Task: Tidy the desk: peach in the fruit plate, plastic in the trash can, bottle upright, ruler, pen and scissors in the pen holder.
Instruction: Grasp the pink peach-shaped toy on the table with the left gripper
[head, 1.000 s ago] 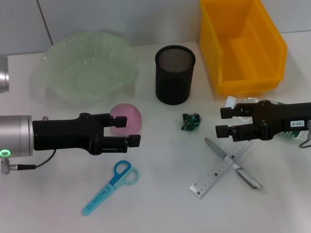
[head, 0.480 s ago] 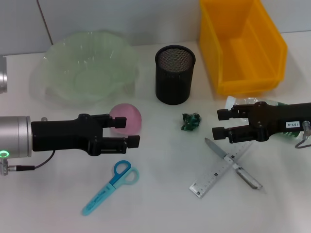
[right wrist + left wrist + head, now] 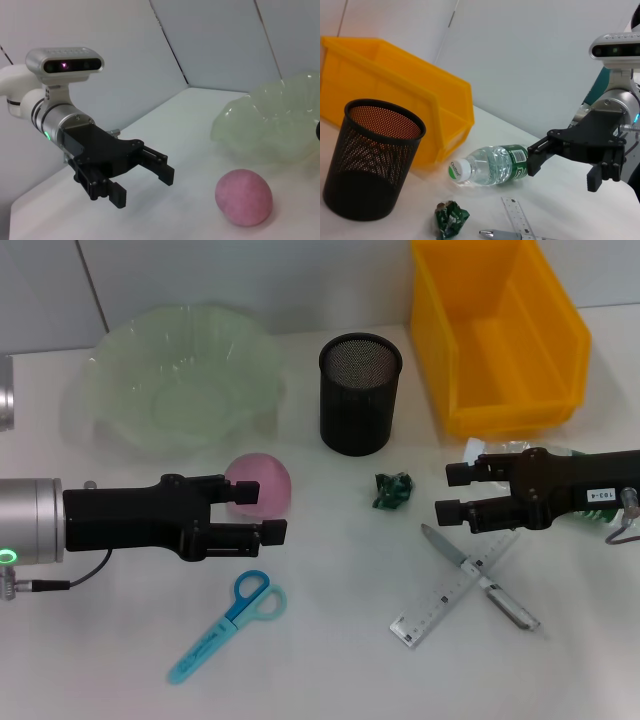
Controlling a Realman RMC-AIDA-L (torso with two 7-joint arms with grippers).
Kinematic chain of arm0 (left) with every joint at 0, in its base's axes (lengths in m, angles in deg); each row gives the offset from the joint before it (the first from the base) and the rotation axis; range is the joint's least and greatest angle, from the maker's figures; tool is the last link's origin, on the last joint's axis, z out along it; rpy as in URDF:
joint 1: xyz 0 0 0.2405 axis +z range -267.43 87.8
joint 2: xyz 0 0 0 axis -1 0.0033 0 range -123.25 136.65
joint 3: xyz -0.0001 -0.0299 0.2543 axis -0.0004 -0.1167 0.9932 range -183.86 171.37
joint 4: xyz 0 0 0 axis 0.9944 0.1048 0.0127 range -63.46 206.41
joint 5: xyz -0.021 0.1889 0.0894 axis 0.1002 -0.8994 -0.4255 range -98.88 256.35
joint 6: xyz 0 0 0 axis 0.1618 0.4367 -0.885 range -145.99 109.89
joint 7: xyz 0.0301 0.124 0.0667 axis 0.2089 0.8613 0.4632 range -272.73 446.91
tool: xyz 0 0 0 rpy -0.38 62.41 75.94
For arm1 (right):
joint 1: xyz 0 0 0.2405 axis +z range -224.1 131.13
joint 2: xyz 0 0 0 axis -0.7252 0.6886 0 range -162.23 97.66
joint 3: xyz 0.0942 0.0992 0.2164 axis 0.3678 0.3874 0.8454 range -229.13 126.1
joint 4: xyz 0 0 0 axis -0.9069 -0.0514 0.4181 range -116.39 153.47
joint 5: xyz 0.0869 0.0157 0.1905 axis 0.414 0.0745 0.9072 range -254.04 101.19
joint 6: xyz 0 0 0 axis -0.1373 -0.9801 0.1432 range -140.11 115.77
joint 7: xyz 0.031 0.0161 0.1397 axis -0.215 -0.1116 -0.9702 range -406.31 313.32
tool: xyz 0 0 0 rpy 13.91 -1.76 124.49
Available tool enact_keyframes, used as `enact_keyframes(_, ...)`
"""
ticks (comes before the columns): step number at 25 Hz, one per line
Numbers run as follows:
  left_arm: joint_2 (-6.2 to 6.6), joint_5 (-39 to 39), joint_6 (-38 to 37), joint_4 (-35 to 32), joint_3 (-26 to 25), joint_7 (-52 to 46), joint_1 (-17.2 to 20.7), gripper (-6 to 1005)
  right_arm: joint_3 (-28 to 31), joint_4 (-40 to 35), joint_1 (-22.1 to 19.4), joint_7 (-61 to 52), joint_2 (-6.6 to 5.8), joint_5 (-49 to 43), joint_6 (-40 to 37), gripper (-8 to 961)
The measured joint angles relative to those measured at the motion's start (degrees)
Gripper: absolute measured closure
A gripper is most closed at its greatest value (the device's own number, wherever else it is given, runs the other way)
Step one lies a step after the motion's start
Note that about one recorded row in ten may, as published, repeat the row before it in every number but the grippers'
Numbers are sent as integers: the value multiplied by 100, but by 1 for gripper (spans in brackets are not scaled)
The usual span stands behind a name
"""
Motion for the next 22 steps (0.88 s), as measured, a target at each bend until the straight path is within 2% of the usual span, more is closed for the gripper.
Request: enact_keyframes(22,-6,-9,-6,-43,0,3,-5,198,0,0,0,-24,6,3,0,138)
